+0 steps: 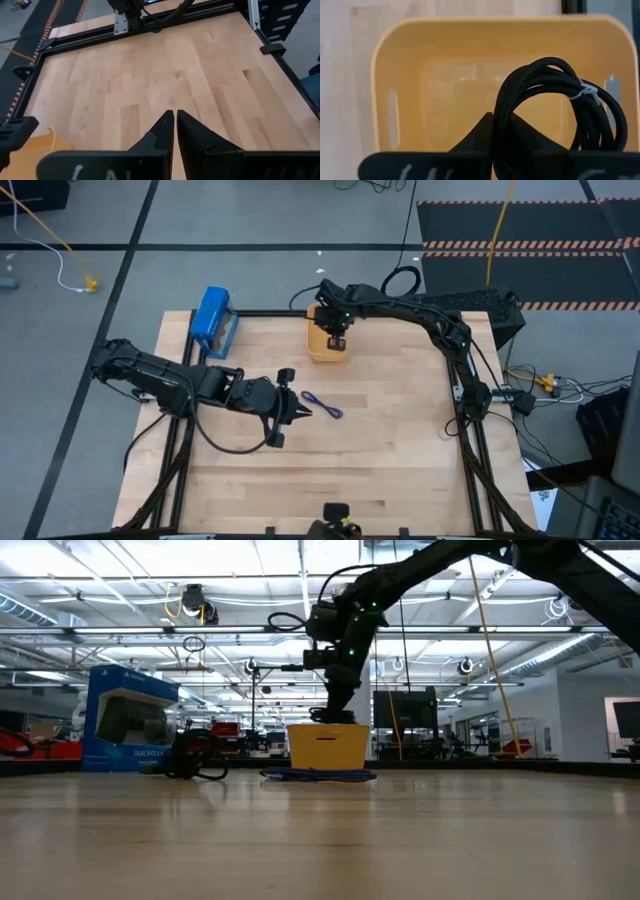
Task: Pick and place USB-C Cables
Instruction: Put the bottom black charger cable into the yellow bin
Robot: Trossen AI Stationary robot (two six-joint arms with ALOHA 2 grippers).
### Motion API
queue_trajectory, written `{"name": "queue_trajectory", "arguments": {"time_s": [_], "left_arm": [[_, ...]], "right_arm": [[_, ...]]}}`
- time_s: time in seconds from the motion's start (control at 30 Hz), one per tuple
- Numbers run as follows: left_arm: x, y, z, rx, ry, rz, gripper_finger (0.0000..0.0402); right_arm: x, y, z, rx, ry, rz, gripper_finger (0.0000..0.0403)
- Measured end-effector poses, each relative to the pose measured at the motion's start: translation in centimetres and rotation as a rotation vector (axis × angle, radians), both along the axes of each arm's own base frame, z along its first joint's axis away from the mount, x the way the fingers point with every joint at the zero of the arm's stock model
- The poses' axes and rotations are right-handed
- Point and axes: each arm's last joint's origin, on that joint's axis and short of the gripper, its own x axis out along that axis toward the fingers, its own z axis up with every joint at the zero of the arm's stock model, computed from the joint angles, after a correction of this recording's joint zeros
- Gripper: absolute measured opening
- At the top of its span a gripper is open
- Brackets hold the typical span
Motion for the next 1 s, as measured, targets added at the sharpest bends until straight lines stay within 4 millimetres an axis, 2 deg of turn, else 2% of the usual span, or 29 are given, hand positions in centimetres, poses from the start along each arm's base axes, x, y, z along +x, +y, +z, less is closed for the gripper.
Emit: {"name": "queue_trajectory", "arguments": {"time_s": [0.23,0.67,0.9,1.0], "left_arm": [[0.0,0.0,0.0,-0.002,0.0,0.001,0.0026],[0.0,0.0,0.0,-0.002,0.0,0.001,0.0026],[0.0,0.0,0.0,-0.002,0.0,0.001,0.0026],[0.0,0.0,0.0,-0.002,0.0,0.001,0.0026]], "right_arm": [[0.3,-0.4,-1.3,-0.027,-0.06,0.023,0.0021],[-0.9,-1.4,-4.7,-0.038,-0.064,0.005,0.0022],[-0.9,-1.4,-4.8,-0.042,-0.063,0.012,0.0025],[-1.0,-1.2,-4.2,-0.046,-0.075,0.008,0.0042]]}}
